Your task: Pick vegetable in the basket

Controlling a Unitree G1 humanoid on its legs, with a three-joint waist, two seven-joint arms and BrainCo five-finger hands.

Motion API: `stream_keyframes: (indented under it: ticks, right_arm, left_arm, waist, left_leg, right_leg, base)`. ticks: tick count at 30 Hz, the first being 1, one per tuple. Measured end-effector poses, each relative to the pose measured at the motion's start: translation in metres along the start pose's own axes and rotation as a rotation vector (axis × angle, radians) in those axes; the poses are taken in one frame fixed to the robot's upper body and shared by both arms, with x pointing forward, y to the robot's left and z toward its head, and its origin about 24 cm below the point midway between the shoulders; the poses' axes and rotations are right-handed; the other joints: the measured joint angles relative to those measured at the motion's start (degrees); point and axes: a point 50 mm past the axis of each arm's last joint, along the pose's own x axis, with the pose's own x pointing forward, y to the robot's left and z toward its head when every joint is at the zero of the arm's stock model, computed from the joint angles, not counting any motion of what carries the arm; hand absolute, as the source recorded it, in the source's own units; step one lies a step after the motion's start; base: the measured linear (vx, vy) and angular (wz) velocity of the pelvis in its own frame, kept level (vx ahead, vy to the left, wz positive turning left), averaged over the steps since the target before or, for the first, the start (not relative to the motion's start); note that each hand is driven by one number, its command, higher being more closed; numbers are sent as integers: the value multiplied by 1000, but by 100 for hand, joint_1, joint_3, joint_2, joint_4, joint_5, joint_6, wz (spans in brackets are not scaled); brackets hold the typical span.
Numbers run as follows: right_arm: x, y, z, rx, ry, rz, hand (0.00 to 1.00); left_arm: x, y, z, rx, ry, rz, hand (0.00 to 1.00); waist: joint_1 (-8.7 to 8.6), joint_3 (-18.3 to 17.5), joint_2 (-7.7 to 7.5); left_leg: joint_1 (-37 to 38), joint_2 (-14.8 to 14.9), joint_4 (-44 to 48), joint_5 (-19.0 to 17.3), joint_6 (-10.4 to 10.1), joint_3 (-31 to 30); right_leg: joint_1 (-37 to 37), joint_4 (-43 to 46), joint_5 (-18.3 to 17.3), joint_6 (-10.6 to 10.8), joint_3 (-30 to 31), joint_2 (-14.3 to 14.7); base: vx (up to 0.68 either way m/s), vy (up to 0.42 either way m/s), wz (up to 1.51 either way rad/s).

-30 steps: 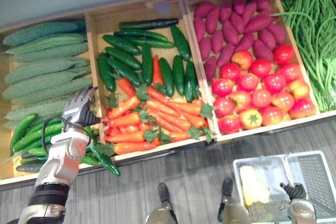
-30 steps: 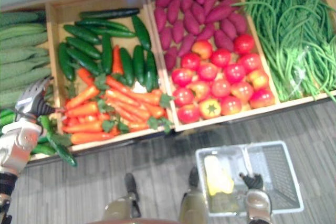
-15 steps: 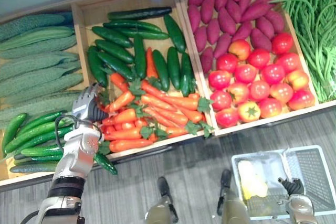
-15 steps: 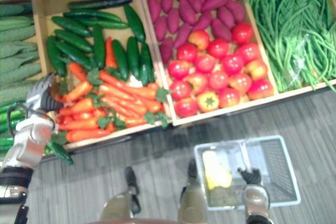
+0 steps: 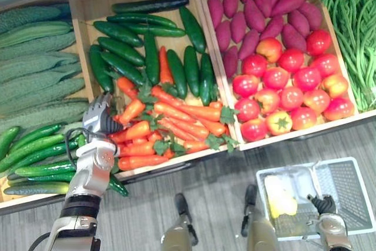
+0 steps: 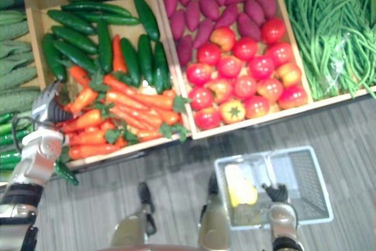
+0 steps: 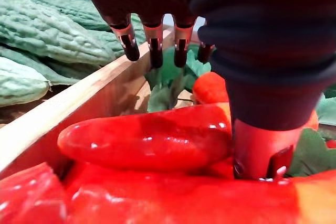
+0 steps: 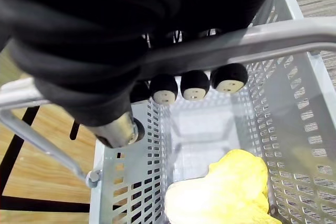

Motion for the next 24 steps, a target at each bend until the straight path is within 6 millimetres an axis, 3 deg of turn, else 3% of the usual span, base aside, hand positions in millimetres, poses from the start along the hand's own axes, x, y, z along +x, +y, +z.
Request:
stream_keyframes:
  ticks: [1, 2, 10, 19, 24]
  right_arm:
    - [0, 0, 0, 1, 0, -3, 100]
    - [0, 0, 0, 1, 0, -7, 100]
    - [0, 1, 2, -3, -6, -9, 100]
    - [0, 6, 5, -11, -17, 5, 100]
    - [-1, 9, 4, -6, -14, 8, 100]
  left_arm:
    - [0, 0, 0, 0, 0, 0, 0]
    - [0, 0, 0, 0, 1, 0, 100]
    - [8, 4, 1, -41, 57, 88, 100]
    - [2, -14, 3, -64, 82, 27, 100]
    - [2, -15, 3, -63, 81, 22, 100]
  waist:
    - [0, 0, 0]
    - [0, 0, 0]
    - [-2, 5, -9]
    - [-18, 33, -59]
    - [-17, 56, -101]
  left_leg:
    - [-7, 0, 1, 0, 0, -2]
    - [-20, 0, 4, 0, 0, -4]
    - [-48, 1, 25, -4, -1, 13]
    - [-79, 12, 139, -84, 2, 105]
    - [-78, 22, 151, -88, -2, 111]
  right_leg:
    - [-5, 0, 0, 0, -2, 0]
    - [-16, 0, 0, 0, -3, 0]
    - [-54, -3, 23, -14, 25, 0]
    - [-83, -63, 81, -12, 109, 11]
    - [-81, -63, 83, -14, 116, 19]
  base:
    - [0, 0, 0]
    - [0, 0, 0]
    - [0, 0, 0]
    - [-4, -6, -5]
    - [0, 0, 0]
